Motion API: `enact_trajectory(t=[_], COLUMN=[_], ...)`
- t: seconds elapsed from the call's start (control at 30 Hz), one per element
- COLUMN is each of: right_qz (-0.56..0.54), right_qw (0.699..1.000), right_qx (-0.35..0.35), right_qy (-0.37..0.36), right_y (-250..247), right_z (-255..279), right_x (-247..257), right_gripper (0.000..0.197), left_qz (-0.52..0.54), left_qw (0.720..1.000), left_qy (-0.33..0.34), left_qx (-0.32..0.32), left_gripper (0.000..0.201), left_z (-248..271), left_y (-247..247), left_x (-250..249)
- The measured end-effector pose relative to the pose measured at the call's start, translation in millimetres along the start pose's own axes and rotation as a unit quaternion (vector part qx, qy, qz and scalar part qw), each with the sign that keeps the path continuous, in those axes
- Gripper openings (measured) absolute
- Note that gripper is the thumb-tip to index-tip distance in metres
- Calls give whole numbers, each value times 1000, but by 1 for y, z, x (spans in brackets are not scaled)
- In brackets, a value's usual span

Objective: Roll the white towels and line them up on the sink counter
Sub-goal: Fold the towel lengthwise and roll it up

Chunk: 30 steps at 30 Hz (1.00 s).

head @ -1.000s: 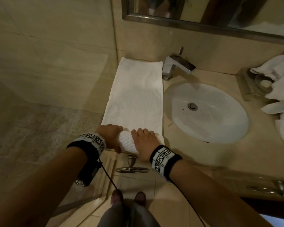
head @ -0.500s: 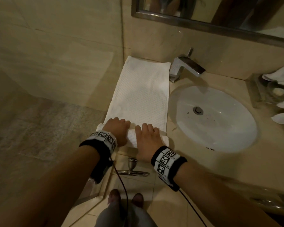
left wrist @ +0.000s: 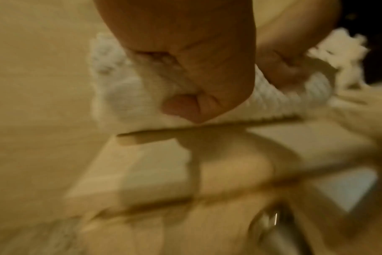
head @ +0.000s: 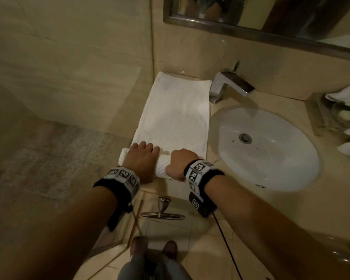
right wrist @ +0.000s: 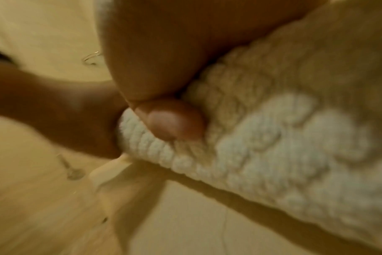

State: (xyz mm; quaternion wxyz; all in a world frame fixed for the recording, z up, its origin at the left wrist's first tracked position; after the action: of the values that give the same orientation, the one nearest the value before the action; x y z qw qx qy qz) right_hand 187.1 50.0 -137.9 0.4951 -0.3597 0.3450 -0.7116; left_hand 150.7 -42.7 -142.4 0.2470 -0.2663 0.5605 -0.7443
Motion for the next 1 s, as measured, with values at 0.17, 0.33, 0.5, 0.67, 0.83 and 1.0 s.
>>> enact_trajectory(t=[0.17,0.33,0.5,0.67,0.83,1.0], right_qz=[142,128,20,150,181,90], right_qw=[986,986,999,988,979,993], right_qx=[-85,-105,-41,-42,-91,-81], right_qy=[-27,-16,26,20,-5,-13], right_y=[16,12,-2,11,16,3], right_z=[20,3,-12,8,15,-7], right_x=[22,12,1,14,13,3], right_gripper=[90,85,51,83,88,67], left_qz=[47,29,-40,31,70,29], left_qw=[992,997,997,999,991,999], left_qy=[-30,-15,35,-23,-11,0], left_qx=[112,75,-52,25,112,-14], left_gripper=[42,51,76,58,49,64], left_z=[-34,-30,-3,-20,-33,-14], left_y=[8,4,2,3,5,-4], left_x=[9,7,-13,-9,-10,-10])
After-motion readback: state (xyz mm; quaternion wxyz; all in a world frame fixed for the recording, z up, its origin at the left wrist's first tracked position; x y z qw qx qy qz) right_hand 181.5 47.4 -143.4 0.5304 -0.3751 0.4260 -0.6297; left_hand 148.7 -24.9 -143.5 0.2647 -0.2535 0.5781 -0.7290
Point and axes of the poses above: each hand's wrist, its own z-axis away from the middle knuckle, its own y-axis out of the palm, x = y × z, the point moved 8 cm from there along -z, towards the middle knuckle
